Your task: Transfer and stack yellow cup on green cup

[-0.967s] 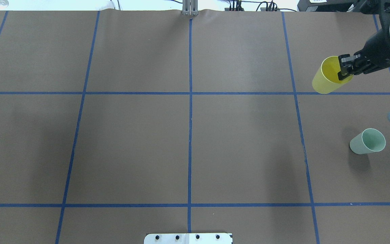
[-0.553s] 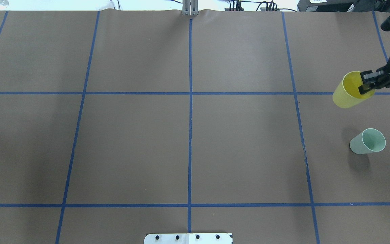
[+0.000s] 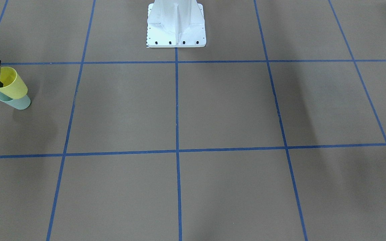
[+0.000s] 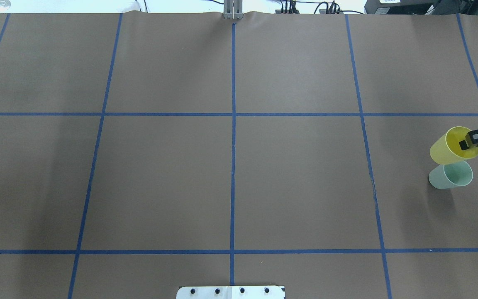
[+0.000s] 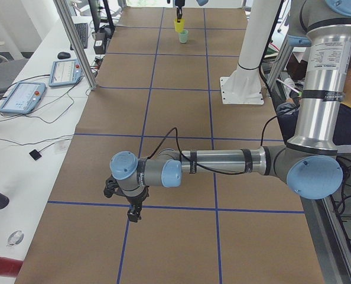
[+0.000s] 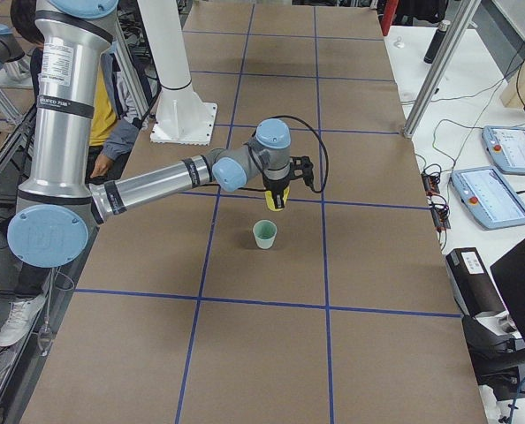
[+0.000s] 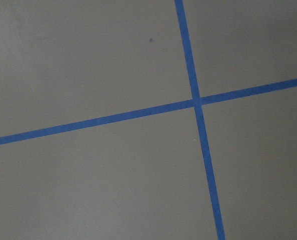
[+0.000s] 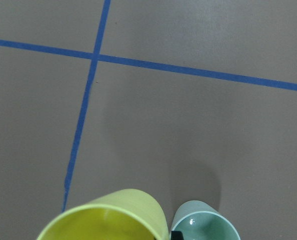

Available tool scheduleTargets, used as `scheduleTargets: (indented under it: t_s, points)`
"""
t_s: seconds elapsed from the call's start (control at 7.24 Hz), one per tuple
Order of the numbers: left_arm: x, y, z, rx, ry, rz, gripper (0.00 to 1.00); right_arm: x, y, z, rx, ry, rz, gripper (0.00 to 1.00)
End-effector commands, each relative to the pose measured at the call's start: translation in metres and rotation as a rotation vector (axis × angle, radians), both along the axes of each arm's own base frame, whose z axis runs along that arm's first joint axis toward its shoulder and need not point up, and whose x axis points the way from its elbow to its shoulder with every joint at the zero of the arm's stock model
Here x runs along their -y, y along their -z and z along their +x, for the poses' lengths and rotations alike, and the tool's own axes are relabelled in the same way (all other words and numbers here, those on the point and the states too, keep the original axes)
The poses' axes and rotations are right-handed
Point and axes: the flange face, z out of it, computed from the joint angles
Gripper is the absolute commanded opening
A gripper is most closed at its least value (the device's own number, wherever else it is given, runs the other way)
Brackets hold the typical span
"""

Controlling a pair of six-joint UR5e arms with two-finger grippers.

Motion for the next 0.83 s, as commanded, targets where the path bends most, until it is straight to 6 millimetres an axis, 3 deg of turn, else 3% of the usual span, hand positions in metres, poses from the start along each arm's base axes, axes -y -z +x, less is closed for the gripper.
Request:
scheduleTargets:
  t_s: [0.0,0.69]
  points:
    - [0.001,0.001,0.001,0.004,0.0,0.001,1.0,0.001,-0.023,0.001,0.007,-0.005,-0.012,0.0]
    - [0.0,0.001,0.001,-0.006,-0.002,0.003,1.0,-0.017,-0.038,0.023,-0.003,-0.022,-0.046,0.0]
